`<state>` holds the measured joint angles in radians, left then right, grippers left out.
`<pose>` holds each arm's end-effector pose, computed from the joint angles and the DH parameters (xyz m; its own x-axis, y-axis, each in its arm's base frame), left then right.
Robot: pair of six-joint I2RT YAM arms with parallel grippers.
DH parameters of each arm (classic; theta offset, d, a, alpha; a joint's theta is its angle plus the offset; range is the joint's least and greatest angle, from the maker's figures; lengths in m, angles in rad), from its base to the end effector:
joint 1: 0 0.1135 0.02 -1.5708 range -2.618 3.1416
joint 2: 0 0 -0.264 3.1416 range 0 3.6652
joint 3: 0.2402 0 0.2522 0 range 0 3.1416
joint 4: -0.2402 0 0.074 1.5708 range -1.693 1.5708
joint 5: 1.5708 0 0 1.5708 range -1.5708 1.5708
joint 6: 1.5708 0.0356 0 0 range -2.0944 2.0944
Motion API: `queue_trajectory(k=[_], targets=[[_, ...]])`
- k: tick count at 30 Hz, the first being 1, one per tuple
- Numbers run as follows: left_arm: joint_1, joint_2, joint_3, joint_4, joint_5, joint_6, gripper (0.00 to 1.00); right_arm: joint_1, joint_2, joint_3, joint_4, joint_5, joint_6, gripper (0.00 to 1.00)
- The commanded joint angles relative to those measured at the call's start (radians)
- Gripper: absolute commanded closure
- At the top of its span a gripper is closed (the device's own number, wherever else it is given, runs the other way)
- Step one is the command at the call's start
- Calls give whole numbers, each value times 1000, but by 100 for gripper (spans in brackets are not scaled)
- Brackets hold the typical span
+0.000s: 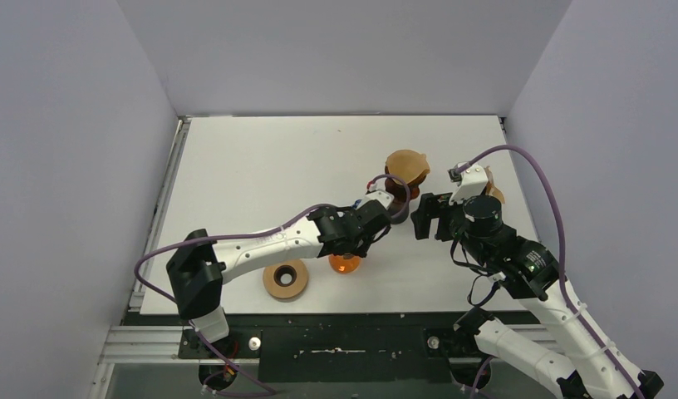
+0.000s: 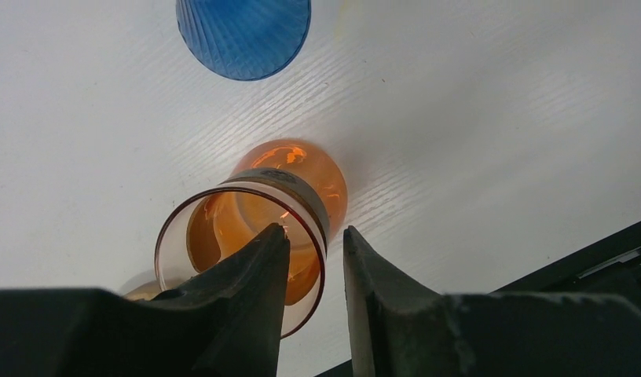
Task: Place the coffee filter in the dripper
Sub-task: Place the coffee server at the center of the board.
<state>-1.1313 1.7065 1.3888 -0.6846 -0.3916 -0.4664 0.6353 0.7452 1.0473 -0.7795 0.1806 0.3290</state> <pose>0.1675 -0.3243 0.2655 -0.6571 0.4207 -0.6255 0.5078 0.8603 0.0452 0.1155 0.0772 0.3726 -0.4971 0.0284 -0.8672 -0.3114 0.9270 0.2089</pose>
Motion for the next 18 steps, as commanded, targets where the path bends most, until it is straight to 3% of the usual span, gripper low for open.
queue_trajectory(k=[1, 13, 18], targets=[[-4, -55, 67, 25, -30, 16, 68, -5, 9, 13, 24, 23, 0, 16], [21, -233, 88, -19, -93, 23, 51, -4, 21, 22, 41, 23, -8, 16], [99, -342, 31, -31, -113, -1, 47, -4, 26, 22, 49, 21, -8, 16]])
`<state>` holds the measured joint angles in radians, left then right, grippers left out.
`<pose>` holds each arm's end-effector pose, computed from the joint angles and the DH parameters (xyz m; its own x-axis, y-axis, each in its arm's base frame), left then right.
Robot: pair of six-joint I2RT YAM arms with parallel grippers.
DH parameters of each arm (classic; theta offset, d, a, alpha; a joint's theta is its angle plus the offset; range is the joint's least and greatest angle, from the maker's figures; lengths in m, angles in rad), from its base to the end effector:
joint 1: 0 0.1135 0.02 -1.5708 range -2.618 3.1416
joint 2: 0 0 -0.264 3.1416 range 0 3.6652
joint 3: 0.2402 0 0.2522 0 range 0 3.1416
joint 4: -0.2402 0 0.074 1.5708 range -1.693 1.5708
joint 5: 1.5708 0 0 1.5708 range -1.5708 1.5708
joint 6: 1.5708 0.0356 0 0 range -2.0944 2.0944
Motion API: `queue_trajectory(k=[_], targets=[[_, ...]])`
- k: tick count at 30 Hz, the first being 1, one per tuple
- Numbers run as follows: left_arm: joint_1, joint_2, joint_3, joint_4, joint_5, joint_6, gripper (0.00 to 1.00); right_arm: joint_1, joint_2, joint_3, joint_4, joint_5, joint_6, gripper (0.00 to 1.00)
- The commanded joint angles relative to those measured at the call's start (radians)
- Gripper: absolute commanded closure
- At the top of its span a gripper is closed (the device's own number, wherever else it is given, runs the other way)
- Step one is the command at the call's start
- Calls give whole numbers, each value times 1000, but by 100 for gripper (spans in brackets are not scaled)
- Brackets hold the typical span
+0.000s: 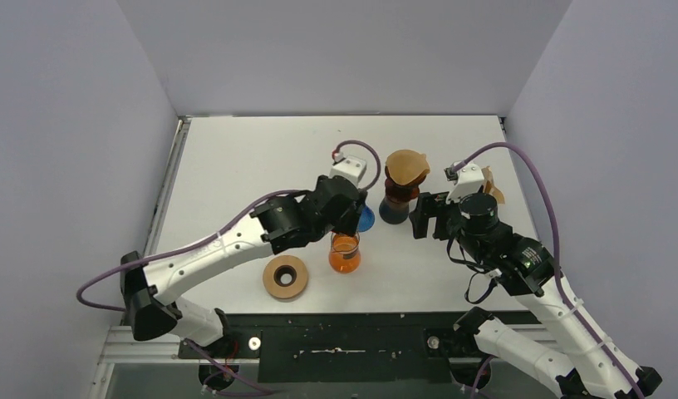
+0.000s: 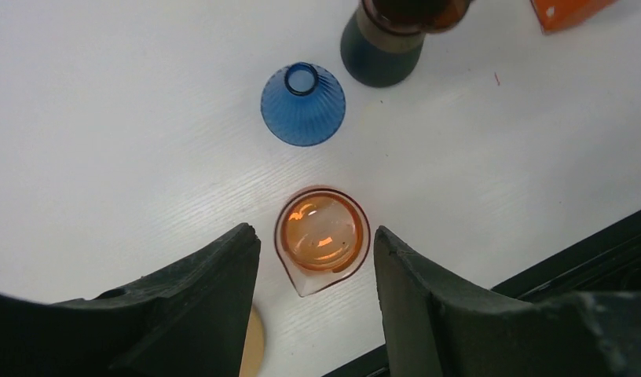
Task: Place the coffee filter in the dripper
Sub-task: Place the coffee server at the center of the board.
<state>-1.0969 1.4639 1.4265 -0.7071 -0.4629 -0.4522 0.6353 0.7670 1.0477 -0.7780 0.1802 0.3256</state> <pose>0.1587 -0.2746 0.3551 -0.5605 0.2362 -0.7937 0.4462 0.8936 -0.0492 0.1201 0.0806 0.3702 -0.5100 0.0150 -0.8600 -0.3102 0.9294 0.2001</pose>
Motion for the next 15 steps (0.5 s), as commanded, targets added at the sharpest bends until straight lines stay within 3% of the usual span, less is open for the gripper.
queue_trajectory(k=[1, 15], targets=[[89, -123, -25, -8, -30, -19, 46, -4, 6, 22, 49, 19, -5, 16], [359, -359, -349, -77, 5, -143, 43, -4, 38, 18, 86, -1, -15, 15]])
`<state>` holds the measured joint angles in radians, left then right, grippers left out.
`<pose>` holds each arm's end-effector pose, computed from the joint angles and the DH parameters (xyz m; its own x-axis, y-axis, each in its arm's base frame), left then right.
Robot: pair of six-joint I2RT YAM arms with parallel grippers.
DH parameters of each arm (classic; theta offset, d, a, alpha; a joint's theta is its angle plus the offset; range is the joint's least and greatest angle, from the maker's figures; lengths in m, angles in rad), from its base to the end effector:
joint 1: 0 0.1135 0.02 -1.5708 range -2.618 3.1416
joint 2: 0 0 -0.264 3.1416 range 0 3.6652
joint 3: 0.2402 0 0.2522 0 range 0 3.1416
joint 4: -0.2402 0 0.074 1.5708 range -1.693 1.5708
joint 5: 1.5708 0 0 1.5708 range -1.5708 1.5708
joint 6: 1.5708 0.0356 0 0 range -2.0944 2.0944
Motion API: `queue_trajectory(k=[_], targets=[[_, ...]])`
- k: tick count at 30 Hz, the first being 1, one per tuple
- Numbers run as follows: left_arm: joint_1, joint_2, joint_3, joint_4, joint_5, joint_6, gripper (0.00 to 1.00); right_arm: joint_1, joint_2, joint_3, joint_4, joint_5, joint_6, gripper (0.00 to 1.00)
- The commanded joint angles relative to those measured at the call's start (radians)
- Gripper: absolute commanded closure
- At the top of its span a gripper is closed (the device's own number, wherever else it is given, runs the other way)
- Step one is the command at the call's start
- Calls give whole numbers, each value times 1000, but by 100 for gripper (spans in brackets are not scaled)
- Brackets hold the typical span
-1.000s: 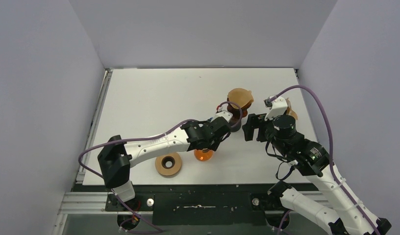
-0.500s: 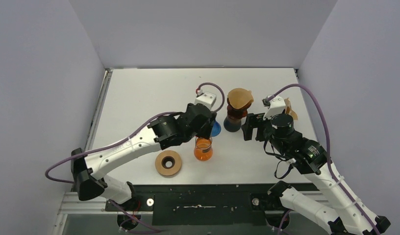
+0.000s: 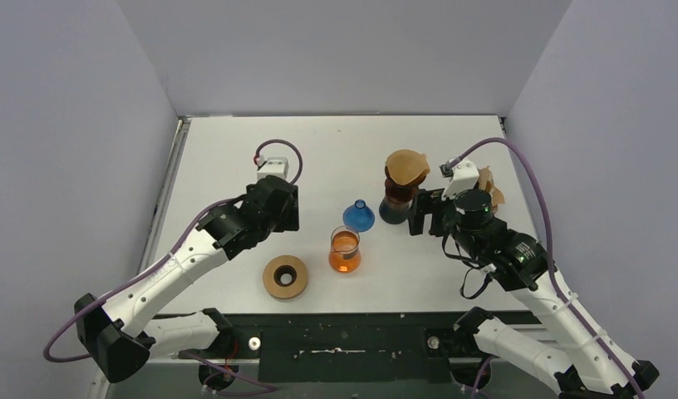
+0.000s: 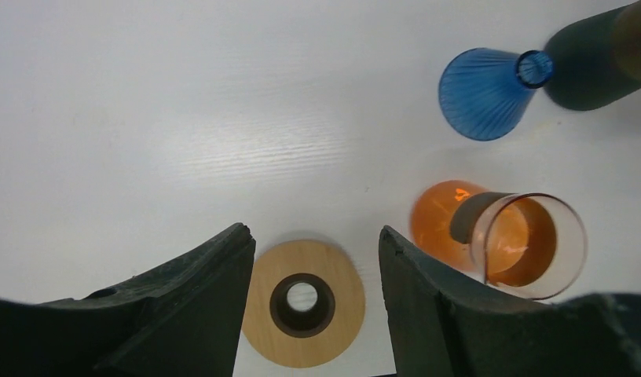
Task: Place the coffee filter in the dripper
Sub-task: Place the coffee server at the center of the board, then pick up the dripper holder from the center of the board.
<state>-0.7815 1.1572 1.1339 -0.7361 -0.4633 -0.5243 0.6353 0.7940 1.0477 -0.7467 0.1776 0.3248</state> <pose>0.1794 -0.1556 0.3366 -0.6233 -0.0124 -0.7819 0.1016 0.9901 -0.0967 0.1269 0.0858 0.3697 -0.5074 0.0161 -0.8615 -0.3133 0.9280 0.2019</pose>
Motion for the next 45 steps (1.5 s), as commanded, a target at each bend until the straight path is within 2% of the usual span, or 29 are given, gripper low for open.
queue_trajectory(k=[1, 5, 11, 19, 30, 45], targets=[[54, -64, -77, -62, 3, -91, 42, -4, 13, 18, 56, 2, -15, 15], [74, -106, -164, -95, 11, -178, 40, -5, 19, 16, 64, -3, -16, 15], [75, -164, -320, -55, 45, -304, 39, -5, 25, 5, 82, -11, -18, 15], [74, -137, -402, -61, 12, -407, 38, -5, 30, 9, 86, -17, -25, 14], [75, -61, -470, 3, 86, -396, 40, -5, 21, -5, 87, -11, -29, 13], [67, -36, -538, 61, 167, -377, 41, -5, 19, -24, 101, -21, -21, 13]])
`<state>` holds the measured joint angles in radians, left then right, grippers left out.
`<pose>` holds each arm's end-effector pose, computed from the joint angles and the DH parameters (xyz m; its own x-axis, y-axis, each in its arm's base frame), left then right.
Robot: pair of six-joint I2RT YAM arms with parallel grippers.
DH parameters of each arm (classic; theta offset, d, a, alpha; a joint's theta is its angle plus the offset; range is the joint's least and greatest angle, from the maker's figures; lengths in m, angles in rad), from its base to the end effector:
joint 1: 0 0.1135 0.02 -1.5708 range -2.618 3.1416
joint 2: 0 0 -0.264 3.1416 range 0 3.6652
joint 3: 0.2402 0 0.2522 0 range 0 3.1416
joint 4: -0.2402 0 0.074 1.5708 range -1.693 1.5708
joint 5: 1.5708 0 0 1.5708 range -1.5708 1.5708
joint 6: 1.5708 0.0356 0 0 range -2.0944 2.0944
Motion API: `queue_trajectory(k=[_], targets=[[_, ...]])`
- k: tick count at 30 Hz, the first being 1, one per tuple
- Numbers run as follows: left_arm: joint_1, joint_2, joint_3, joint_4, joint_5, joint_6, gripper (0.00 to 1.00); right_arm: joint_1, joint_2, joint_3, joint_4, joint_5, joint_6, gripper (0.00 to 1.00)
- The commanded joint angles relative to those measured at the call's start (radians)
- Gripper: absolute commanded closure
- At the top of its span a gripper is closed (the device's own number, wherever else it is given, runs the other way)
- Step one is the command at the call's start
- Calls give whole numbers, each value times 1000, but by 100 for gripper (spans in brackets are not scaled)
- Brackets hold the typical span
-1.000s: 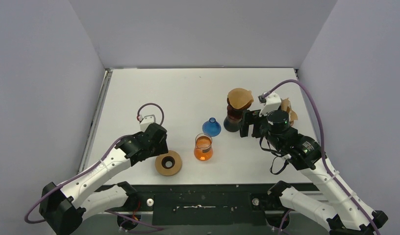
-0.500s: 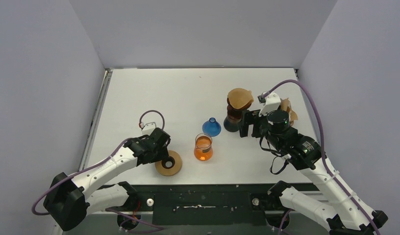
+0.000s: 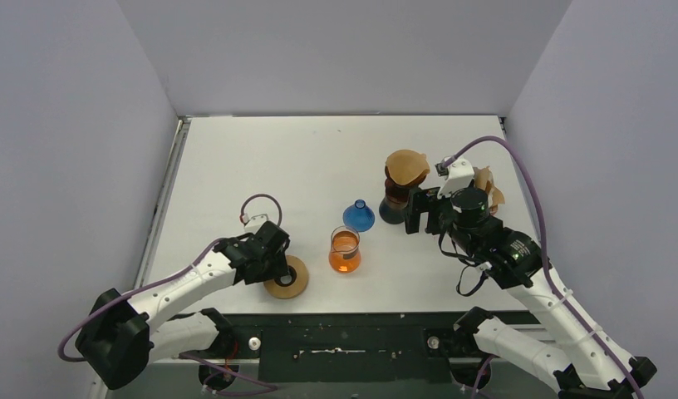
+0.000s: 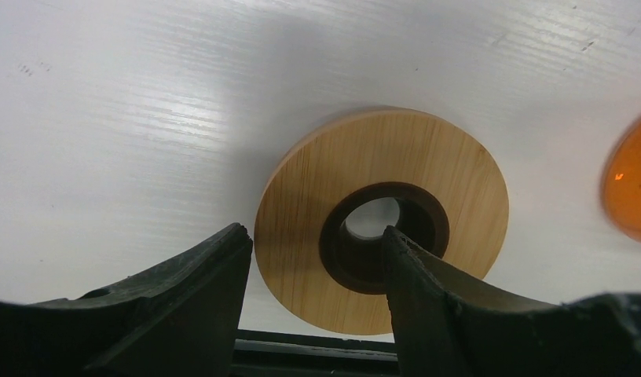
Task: Place the coffee filter in the dripper
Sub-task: Pick up the dripper holder from the center of the board.
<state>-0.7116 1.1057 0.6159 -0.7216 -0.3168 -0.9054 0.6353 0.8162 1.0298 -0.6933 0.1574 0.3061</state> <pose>0.1465 -0.1117 0.1862 -0.8606 -0.2450 -0.4465 -0.2258 0.9694 -0.0966 0.1342 0.0920 0.3660 -0.4971 0.0033 -0.8677 -0.3402 0.9192 0.1984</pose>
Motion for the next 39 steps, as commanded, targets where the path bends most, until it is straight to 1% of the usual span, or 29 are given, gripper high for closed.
queue_trajectory(k=[1, 7, 18, 23, 32, 33, 39], targets=[[-4, 22, -23, 48, 21, 3, 41, -4, -3, -7, 48, -1, -2, 13], [-8, 43, -28, 50, 14, -1, 44, -5, -12, -10, 48, -1, -1, 13], [-9, 50, -27, 55, 12, 0, 53, -4, -20, -14, 44, 1, -1, 13], [-9, 56, -25, 61, 19, 7, 64, -5, -23, -16, 46, -2, 2, 13], [-8, 47, 6, 51, 20, 27, 98, -4, -32, -13, 42, -2, 3, 13], [-8, 49, 15, 45, 17, 32, 100, -5, -33, -11, 40, -1, 1, 13], [-7, 43, 81, 4, -3, 59, 100, -5, -34, -3, 30, 4, -1, 13]])
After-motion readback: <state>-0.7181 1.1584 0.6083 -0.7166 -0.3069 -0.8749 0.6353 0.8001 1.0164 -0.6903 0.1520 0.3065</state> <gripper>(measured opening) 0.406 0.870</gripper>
